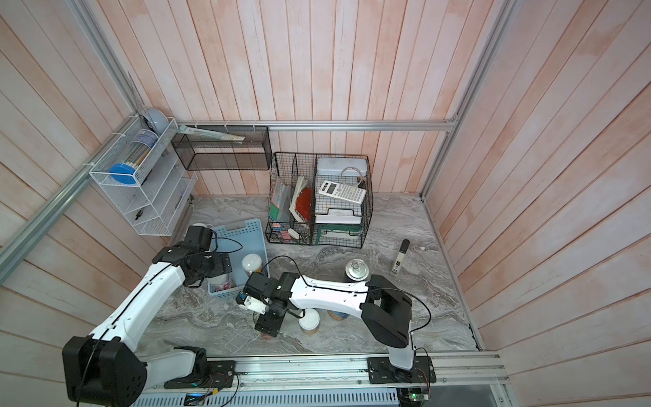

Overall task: Put the canned food in the basket
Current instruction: Pick up the canned food from the center of the board, then place the canned food in the basket.

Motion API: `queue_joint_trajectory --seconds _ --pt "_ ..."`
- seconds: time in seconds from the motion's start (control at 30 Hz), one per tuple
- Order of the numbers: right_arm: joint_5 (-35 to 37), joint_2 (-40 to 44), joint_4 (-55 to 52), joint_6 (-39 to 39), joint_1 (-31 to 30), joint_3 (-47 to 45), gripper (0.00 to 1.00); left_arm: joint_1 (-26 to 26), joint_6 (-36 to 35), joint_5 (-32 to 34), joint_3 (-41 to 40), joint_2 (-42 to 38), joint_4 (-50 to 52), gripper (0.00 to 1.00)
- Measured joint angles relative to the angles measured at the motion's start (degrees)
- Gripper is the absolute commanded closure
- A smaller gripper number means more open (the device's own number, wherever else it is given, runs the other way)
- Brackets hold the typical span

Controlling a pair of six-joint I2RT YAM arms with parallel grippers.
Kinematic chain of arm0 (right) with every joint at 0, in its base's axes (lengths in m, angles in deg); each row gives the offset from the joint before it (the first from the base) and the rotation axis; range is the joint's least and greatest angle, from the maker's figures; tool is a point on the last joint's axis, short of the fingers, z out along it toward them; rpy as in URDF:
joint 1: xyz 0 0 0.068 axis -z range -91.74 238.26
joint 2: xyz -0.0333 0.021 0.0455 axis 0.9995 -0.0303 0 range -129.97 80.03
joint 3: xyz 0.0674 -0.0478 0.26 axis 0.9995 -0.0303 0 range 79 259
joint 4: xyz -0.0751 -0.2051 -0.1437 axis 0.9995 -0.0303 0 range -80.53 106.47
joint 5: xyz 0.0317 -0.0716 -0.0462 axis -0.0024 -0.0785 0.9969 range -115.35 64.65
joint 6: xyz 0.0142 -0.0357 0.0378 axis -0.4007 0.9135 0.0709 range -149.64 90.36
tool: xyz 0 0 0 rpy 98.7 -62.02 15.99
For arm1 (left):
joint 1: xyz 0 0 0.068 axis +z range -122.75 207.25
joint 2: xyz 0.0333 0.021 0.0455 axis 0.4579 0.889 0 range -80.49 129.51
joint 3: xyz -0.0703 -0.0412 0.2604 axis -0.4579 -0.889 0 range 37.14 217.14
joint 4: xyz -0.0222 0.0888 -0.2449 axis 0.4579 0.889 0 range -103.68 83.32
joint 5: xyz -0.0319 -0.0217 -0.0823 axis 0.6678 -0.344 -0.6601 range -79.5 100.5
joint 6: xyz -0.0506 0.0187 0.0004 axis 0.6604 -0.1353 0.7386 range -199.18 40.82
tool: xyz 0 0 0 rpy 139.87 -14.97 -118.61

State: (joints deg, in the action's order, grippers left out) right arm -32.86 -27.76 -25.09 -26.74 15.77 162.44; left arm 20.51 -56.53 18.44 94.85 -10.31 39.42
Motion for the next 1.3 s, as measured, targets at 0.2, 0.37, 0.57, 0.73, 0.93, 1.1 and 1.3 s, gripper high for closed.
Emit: queue_joint_trajectory --seconds 0.2,0.37,0.57,0.73,0.93,1.1,1.3 --pt "1.3 0.3 -1.0 0.2 -0.7 0.1 0.41 0.0 1.2 0.0 1.6 -5.0 -0.1 0.0" --pt "2.2 2.6 -4.3 0.2 -1.1 0.3 0.42 0.1 1.9 0.1 2.6 -7.1 -1.4 0.0" --pt "5.5 7.6 -8.3 0.8 -1.1 5.9 0.41 0.6 2.5 1.5 2.5 -7.6 -2.2 0.0" --pt "9.1 14.5 -7.1 2.1 0.4 9.2 0.41 1.9 3.2 2.7 2.5 -10.4 -3.3 0.0" --pt "10.3 16.5 -6.1 5.2 10.1 18.5 0.41 4.8 3.6 3.0 2.4 -12.8 -4.7 0.0" --pt "9.9 9.3 -6.0 7.8 17.1 30.9 0.41 5.6 3.9 2.8 0.3 -12.9 -6.2 0.0" --pt "5.4 -9.6 -8.4 10.5 20.5 52.2 0.41 6.2 4.2 2.8 -1.7 -12.9 -7.7 0.0"
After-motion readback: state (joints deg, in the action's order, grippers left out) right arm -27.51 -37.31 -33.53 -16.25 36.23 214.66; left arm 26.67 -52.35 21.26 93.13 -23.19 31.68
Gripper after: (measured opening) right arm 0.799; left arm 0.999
